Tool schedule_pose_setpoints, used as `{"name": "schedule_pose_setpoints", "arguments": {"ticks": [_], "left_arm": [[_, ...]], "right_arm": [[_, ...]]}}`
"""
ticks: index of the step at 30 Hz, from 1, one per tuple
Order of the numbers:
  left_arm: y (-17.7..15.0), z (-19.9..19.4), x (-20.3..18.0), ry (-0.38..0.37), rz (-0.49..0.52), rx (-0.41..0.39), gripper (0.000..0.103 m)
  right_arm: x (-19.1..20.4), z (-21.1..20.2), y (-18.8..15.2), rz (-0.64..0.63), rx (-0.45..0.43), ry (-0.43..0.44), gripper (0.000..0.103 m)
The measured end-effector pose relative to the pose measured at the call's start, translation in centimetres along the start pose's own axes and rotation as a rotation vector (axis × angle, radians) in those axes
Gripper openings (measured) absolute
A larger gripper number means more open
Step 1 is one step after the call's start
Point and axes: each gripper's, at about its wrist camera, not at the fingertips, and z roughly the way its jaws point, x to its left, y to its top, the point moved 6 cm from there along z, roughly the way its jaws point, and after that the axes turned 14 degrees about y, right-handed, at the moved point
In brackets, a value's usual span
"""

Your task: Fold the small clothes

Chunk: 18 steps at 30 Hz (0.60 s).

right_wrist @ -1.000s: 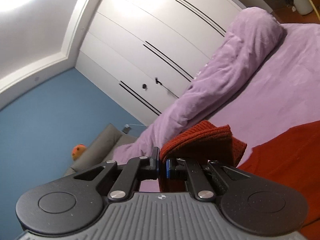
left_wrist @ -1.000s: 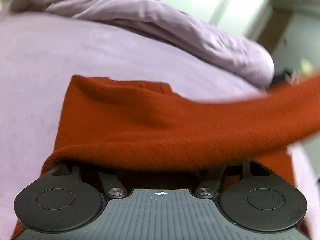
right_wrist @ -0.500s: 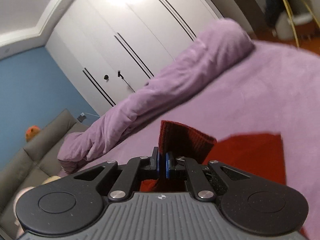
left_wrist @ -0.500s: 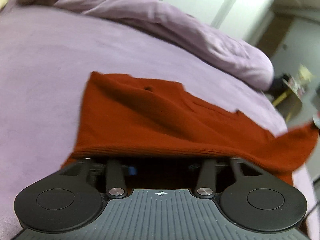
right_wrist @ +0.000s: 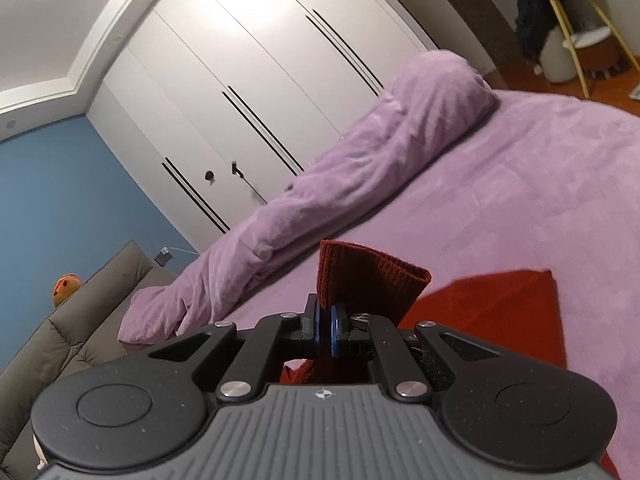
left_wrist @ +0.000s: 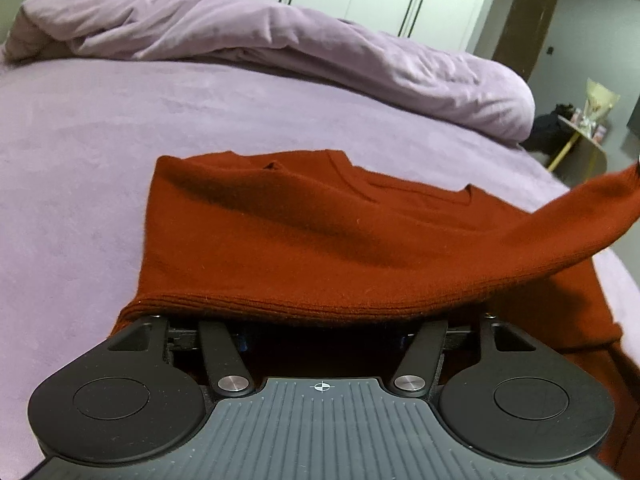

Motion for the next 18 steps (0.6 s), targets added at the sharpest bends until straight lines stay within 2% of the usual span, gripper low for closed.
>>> {"name": "schedule_pose_setpoints", "arguments": {"ticks": [9, 10, 11, 12, 13, 18], "left_arm": [[1.9, 2.2, -0.6, 0.013, -0.092, 0.015, 0.070], [2.0, 2.2, -0.7, 0.007, -0.101, -0.001, 0.061], [2.2, 2.3, -0.7, -0.010, -0.103, -0.013, 0.036], [2.2, 2.4, -0.8, -0.023, -0.096, -0.012, 0.022], [2.3, 2.6, -0.7, -0.020, -0.094, -0.004, 0.004], [1.7, 1.7, 2.2, 0.087, -0.112, -0.002, 0.001]], "right_arm": [[1.1, 0.2, 0.3, -0.003, -0.020, 0.036, 0.004], [1.3, 0.1, 0.5, -0.011, -0.025, 0.041, 0.004], [1.3, 0.0, 0.6, -0.019, -0.031, 0.043, 0.004], [1.3, -0.1, 0.7, -0.025, -0.035, 0.041, 0.004], [1.1, -0.2, 0.7, -0.031, -0.038, 0.036, 0.004], [-0.5, -1.0, 0.5, -0.103, -0.023, -0.041, 0.004]]}}
